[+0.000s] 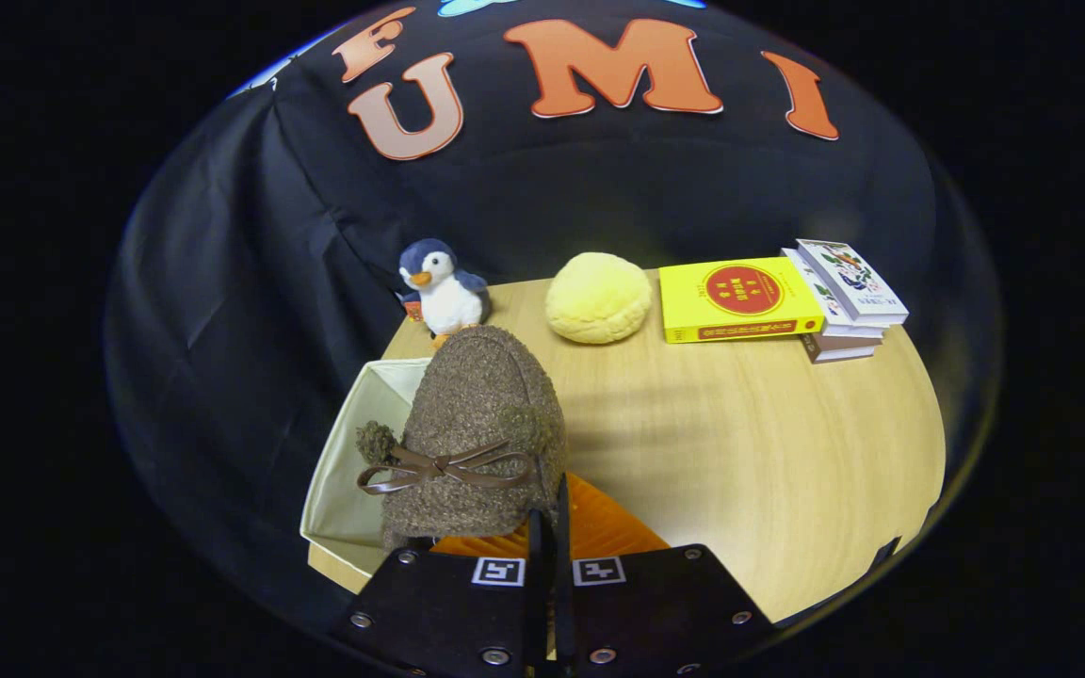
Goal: Open the storage box then place both shoes into the box .Put the left shoe in first, then the right shoe, with the right side of both shoes facing outward in a uniform manner.
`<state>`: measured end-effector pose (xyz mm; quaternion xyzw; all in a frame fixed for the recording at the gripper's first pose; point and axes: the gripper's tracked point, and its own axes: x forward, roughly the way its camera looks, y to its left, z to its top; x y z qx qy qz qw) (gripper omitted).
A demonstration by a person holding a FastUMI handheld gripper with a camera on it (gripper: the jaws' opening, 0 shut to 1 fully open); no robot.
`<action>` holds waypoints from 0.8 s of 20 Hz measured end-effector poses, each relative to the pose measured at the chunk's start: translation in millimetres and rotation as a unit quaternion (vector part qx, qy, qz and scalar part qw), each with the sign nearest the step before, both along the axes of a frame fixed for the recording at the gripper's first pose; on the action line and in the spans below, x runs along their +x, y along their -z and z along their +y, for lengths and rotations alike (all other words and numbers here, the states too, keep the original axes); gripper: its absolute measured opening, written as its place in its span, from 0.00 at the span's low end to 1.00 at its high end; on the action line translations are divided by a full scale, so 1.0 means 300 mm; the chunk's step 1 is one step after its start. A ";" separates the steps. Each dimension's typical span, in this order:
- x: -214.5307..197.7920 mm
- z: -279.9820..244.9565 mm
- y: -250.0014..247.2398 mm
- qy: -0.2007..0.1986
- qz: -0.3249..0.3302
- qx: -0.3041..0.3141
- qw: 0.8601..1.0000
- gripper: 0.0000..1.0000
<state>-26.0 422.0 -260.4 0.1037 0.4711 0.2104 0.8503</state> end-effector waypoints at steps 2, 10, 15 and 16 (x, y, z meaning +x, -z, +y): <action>-0.005 0.076 -0.011 0.000 0.001 0.000 1.000 0.04; -0.011 0.245 0.072 0.012 0.031 -0.011 0.999 0.05; -0.021 0.275 0.111 0.001 0.040 -0.018 0.999 0.17; -0.025 0.275 0.104 -0.001 0.037 -0.013 0.999 0.21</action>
